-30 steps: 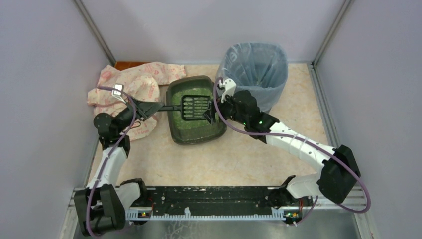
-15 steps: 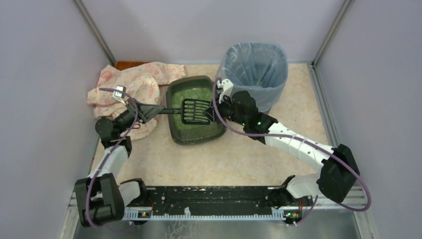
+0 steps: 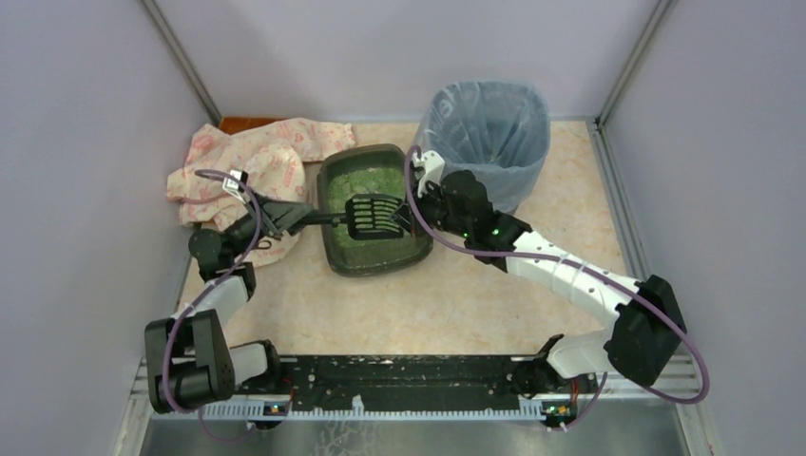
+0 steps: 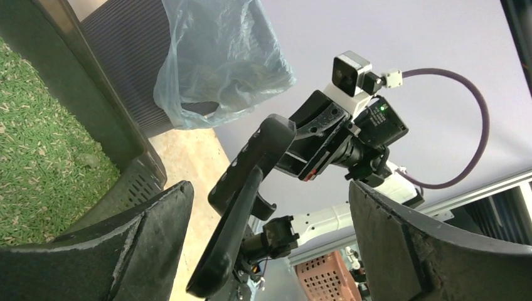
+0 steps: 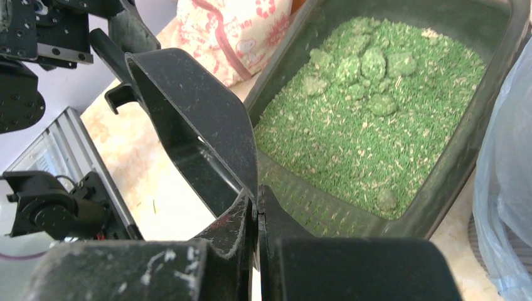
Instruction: Clean the litter box
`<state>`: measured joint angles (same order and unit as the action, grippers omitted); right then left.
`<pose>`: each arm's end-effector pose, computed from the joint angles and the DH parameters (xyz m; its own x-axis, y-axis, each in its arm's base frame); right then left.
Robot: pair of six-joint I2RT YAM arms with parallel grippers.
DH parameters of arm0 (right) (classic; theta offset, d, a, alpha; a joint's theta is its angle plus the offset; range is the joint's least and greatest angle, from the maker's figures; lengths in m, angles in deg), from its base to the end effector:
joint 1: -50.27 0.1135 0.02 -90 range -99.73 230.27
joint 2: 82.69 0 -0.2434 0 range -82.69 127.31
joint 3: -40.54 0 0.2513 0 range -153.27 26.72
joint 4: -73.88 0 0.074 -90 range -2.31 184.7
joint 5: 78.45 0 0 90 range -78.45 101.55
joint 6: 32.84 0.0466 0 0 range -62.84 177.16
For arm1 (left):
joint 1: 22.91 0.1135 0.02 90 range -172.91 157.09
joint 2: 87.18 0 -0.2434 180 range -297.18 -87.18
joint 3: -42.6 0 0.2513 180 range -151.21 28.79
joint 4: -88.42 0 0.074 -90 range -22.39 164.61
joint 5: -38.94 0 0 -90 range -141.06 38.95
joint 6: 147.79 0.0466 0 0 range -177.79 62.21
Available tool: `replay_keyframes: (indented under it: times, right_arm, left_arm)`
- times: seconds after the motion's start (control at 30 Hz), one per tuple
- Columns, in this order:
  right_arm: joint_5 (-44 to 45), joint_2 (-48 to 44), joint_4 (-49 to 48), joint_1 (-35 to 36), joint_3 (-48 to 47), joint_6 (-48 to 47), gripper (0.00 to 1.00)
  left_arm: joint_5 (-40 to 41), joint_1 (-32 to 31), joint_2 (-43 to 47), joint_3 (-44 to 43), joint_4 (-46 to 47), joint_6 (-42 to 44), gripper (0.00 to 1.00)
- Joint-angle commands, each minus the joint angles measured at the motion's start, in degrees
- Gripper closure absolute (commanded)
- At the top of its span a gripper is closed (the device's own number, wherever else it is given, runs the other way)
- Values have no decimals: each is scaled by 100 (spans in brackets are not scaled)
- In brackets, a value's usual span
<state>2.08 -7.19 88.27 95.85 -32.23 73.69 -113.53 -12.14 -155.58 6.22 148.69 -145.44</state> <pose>0.2218 0.2373 0.3019 -0.4293 -0.0371 -0.9024 -0.7223 0.6140 0.3183 0.2313 0.0019 0.2518 -0.6614 -0.5959 -0.4555 0.4925 0.1130 -0.8629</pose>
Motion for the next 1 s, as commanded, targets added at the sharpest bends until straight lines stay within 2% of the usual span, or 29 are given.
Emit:
replay_keyframes:
  times: [0.0, 0.1, 0.23, 0.3, 0.47, 0.73, 0.97]
  right_arm:
    - [-298, -155, 215, 19, -491, -63, 100]
    - [-401, -299, 393, 21, -593, -63, 100]
    - [-502, -541, 317, 27, -592, 6, 100]
    - [-646, -539, 412, 21, -699, 8, 100]
    - [-682, -496, 582, 22, -818, -42, 100]
    - [-749, -428, 478, 25, -784, 14, 100]
    - [-740, -317, 529, 23, -893, 81, 100]
  left_arm:
    - [-279, -17, -48, 131, 856, -45, 1]
    - [-292, -16, -131, 229, 1645, -370, 1]
    - [416, -19, -44, 649, 2541, -627, 3]
    - [566, -29, 72, 723, 2630, -590, 5]
    - [306, -24, 311, 600, 2781, -642, 11]
    - [336, -34, 630, 547, 2851, -733, 29]
    - [131, -89, 811, 535, 2852, -576, 51]
